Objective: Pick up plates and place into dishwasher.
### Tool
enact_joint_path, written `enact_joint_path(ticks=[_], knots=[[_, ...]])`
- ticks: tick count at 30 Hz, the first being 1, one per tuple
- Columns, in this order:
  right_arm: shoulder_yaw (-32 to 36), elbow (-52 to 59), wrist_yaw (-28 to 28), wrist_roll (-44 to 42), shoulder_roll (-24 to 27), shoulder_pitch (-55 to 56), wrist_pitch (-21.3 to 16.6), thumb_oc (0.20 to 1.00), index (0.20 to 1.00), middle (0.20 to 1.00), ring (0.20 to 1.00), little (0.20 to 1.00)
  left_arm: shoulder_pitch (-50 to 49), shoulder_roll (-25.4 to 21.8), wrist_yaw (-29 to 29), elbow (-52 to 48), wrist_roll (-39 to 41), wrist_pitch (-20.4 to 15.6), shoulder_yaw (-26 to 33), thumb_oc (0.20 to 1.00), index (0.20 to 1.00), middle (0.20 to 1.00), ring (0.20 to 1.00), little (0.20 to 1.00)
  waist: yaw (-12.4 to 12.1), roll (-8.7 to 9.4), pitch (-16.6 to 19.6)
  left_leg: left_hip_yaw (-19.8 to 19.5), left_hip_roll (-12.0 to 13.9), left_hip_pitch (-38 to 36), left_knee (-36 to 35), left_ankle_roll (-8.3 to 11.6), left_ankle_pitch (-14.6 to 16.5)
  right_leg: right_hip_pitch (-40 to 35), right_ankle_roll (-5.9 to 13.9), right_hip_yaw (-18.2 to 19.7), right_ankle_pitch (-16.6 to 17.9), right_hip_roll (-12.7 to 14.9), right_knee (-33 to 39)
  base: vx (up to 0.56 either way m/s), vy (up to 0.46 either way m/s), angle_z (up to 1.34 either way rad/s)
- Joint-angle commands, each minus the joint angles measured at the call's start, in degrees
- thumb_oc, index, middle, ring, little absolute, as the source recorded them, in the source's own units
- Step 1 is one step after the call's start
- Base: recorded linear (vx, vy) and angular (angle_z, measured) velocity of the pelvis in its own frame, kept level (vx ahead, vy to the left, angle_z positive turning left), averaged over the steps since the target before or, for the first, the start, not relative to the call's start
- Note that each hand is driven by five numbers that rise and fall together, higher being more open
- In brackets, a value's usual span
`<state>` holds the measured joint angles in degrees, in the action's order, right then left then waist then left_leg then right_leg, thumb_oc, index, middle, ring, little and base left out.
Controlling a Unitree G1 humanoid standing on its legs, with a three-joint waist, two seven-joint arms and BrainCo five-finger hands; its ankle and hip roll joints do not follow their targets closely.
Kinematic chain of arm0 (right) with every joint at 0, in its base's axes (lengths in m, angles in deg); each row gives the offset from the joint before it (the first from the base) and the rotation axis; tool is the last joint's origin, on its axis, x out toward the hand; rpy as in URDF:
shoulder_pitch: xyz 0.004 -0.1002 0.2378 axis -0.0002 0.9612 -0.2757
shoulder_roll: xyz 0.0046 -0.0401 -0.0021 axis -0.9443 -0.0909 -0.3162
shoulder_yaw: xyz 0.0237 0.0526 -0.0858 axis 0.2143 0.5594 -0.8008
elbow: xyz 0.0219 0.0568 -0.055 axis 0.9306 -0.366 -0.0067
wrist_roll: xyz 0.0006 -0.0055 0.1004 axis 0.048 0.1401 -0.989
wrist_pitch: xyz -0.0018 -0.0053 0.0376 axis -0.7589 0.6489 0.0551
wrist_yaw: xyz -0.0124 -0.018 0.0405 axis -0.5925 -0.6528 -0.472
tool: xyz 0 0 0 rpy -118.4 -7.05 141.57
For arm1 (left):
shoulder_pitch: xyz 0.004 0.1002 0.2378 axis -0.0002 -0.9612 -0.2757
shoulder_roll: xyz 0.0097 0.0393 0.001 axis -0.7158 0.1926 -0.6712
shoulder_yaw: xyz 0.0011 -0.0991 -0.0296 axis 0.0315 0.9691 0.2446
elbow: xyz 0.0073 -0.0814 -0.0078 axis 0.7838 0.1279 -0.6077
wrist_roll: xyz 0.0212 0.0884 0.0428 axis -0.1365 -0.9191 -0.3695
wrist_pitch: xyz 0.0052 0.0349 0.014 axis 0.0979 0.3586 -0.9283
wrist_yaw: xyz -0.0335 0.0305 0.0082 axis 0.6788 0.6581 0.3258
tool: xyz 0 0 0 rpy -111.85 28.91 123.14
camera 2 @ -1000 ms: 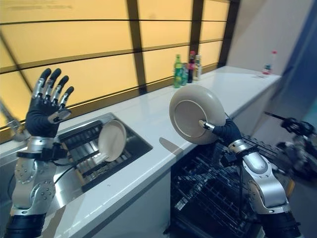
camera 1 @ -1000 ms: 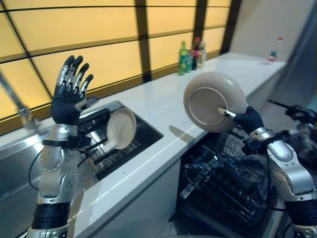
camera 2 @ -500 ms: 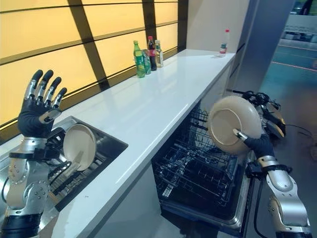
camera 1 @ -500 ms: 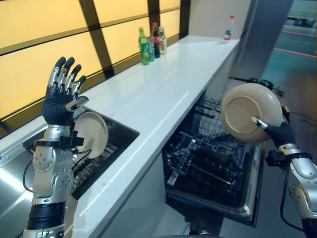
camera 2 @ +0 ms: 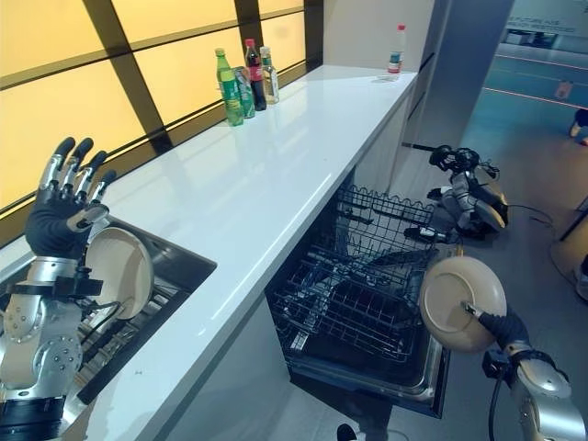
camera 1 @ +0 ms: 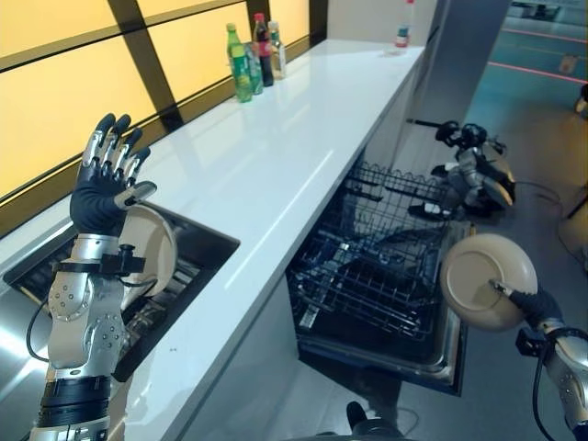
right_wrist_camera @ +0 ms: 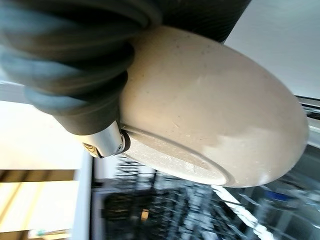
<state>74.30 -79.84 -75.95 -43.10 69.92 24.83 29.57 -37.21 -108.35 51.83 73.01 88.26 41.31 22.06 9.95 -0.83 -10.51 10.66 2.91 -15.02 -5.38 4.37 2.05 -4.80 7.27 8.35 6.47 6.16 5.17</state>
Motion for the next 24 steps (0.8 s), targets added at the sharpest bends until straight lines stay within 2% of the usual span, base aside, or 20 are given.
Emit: enact_joint_path(ticks=[1, 10, 17, 24], knots=[[-2.26, -1.14, 3.41, -2.87, 3.94, -6.51, -3.92, 0.2, 0.2, 0.2, 0.2, 0.2, 2.75, -4.21, -0.62, 1.04, -0.26, -0.51, -1.82, 1.0, 1.0, 1.0, 1.0, 1.0, -1.92, 2.19, 1.21, -3.0, -4.27, 3.9, 4.99, -5.38, 3.66, 4.53, -0.08, -2.3, -0.06, -1.06, -4.0, 0.11, -0.101, 0.18], [-7.45, -5.24, 14.58, -3.97, 4.17, -6.96, -10.03, 0.2, 0.2, 0.2, 0.2, 0.2, 1.83, -4.16, 0.85, 1.91, -0.11, 0.94, -2.2, 1.0, 1.0, 1.0, 1.0, 1.0, -4.94, 2.54, 1.46, -5.17, -3.08, 4.32, 4.6, -4.21, 2.32, 0.69, -0.94, -4.16, -1.0, -1.7, -1.68, 0.11, -0.077, 0.15], [-9.48, -6.04, 19.96, 1.12, 4.91, -4.1, -9.8, 0.2, 0.2, 0.2, 0.2, 0.2, -0.48, -3.88, 2.91, 2.2, -0.6, 2.94, -0.84, 1.0, 1.0, 1.0, 1.0, 1.0, -5.97, 3.37, 2.58, -5.98, -2.28, 3.05, 4.3, -3.53, 1.68, -1.56, -0.57, -4.99, -1.28, -1.89, -1.09, 0.13, -0.063, 0.11], [-12.89, -6.75, 22.5, 6.98, 4.83, -1.88, -9.2, 0.2, 0.2, 0.2, 0.2, 0.2, -1.77, -5.58, 4.43, 2.77, -1.14, 4.81, -0.36, 1.0, 1.0, 1.0, 1.0, 1.0, -6.63, 3.79, 1.19, -6.41, -1.27, 2.87, 6.06, -2.97, 1.06, -2.23, 0.05, -5.41, -0.92, -1.51, -2.07, 0.09, -0.081, 0.01]])
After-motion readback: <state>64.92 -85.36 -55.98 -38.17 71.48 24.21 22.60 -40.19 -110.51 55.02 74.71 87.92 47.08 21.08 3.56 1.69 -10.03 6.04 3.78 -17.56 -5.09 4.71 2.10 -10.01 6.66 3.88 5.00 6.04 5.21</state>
